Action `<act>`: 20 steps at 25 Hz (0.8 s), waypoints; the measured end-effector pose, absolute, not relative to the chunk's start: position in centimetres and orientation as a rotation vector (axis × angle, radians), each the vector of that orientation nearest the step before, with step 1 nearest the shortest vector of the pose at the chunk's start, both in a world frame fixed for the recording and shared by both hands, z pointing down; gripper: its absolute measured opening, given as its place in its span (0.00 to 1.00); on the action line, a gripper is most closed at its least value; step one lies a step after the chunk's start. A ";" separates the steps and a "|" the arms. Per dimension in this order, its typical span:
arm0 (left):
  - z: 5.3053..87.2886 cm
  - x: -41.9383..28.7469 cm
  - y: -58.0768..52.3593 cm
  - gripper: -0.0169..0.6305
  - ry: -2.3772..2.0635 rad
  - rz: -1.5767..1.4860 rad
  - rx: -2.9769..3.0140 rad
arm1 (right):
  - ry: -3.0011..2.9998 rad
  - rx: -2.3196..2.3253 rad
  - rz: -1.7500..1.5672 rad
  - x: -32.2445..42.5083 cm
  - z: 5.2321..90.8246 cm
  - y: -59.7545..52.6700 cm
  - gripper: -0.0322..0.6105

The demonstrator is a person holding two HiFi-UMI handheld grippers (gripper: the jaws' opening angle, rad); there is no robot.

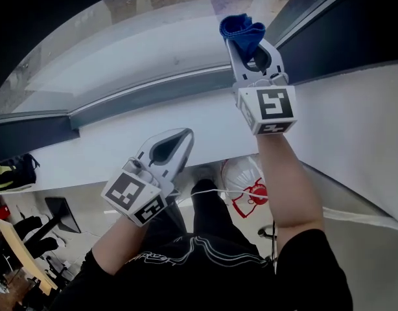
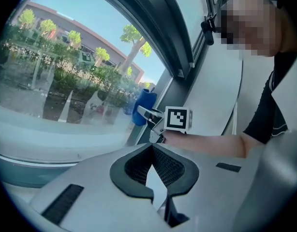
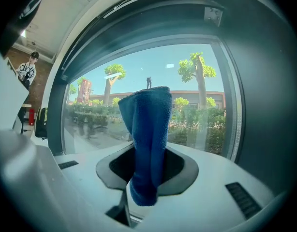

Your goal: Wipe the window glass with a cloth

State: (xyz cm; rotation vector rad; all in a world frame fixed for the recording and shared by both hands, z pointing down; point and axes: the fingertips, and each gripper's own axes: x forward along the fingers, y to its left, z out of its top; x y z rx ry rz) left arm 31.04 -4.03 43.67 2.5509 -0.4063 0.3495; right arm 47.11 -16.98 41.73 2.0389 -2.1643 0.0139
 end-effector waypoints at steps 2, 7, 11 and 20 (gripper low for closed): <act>43.5 32.0 -4.1 0.03 -0.394 0.361 2.572 | -2.134 2.075 0.025 49.1 41.8 -16.5 0.19; 43.5 34.3 -3.2 0.03 -0.366 0.380 2.589 | -2.072 2.158 0.039 53.7 41.8 -15.0 0.19; 43.4 34.6 -3.1 0.03 -0.360 0.388 2.590 | -2.004 2.251 0.070 56.2 41.6 -14.2 0.19; 43.5 31.7 -3.9 0.03 -0.384 0.378 2.575 | -1.971 2.283 0.071 55.6 41.4 -14.8 0.19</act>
